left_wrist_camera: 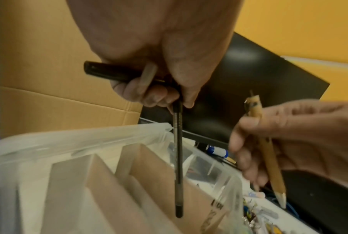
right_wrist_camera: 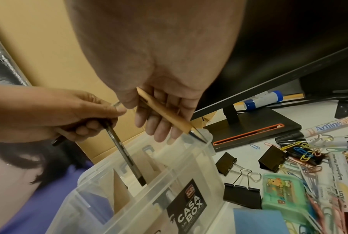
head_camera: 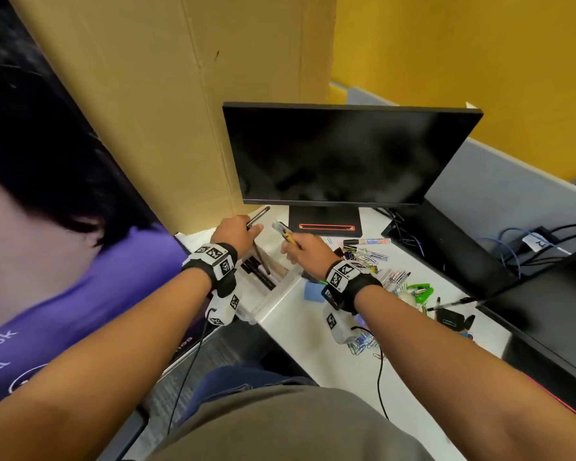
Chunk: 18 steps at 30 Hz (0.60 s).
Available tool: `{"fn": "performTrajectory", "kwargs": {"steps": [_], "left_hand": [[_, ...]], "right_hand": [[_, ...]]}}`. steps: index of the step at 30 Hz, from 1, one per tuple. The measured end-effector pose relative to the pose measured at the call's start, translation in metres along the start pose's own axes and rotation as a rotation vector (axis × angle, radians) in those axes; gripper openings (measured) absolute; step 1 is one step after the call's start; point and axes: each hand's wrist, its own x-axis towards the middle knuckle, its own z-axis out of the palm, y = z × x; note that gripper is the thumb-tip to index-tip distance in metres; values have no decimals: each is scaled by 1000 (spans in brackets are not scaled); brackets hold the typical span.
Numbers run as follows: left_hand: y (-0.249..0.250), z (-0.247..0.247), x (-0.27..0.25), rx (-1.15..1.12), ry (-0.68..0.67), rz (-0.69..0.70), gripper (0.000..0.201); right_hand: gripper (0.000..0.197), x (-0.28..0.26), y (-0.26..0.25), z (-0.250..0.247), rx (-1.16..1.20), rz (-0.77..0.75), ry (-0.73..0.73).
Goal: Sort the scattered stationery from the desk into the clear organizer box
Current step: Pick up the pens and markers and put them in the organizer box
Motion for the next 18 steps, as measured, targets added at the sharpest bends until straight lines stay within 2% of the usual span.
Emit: {"fn": "performTrajectory", "kwargs": {"steps": [5,9,14,18], "left_hand": [[-9,9,1,71,-104,-35,31],[-13,14,5,108,-230,-27,39],[-15,13,10,126,-399,-47,32],[-11,14,10,226,-457,-24,32]], "right_hand": [[41,2,2,-1,-79,4,126],[44,1,1,-8,-22,38,159],[20,-2,5,-6,67,59,143],[5,-7,8,0,59,44,101]]}}
